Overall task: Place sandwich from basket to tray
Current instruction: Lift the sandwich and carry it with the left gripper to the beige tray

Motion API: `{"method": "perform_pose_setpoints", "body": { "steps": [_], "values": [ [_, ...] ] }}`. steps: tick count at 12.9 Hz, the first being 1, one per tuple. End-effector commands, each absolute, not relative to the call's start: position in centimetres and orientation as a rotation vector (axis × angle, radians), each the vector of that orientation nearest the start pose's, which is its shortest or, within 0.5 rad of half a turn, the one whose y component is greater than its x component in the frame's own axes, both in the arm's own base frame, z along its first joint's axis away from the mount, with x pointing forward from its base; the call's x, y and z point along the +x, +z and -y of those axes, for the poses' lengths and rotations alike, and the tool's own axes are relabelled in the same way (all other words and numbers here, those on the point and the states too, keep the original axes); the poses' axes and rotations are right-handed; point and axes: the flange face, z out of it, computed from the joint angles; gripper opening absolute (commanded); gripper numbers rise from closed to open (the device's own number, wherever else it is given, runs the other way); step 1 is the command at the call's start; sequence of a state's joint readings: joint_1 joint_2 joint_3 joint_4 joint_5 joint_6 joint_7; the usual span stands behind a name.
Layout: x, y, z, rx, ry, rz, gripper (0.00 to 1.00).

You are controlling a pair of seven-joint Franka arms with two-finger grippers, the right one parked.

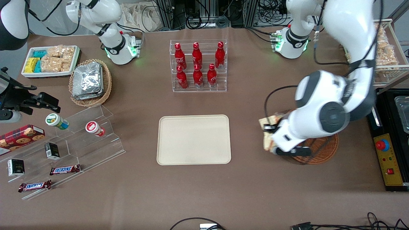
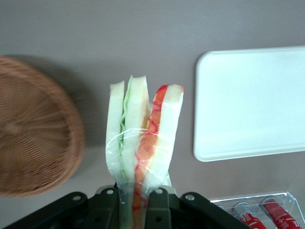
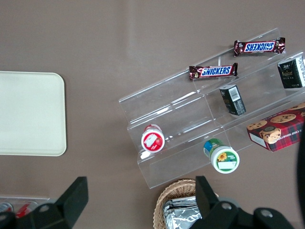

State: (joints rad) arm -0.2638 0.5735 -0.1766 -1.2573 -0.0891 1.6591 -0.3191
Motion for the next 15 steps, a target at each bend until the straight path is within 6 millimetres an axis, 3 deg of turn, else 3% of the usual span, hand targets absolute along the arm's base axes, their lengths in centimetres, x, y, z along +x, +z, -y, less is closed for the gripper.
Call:
{"method": "perform_pose_setpoints", "body": {
  "steps": [1,3,7,10,11,12,15],
  "values": [
    [65.4,39.3,32.8,-3.256,0.338,-0.243,0.0],
    [64.4,35.3,37.4,-3.261,0.318,-0.29,0.0],
    [63.2,26.7,41.9,-3.276,0.311,-0.167,0.0],
    [63.0,22.7,42.5,-3.279,0.322,-0.155,0.0],
    [62.9,22.6,42.5,-3.276,0.323,-0.156,0.19],
    [63.0,22.4,42.3,-3.267,0.316,-0.178,0.99],
    [63.5,23.3,42.0,-3.285,0.285,-0.158,1.0]
  ]
}}
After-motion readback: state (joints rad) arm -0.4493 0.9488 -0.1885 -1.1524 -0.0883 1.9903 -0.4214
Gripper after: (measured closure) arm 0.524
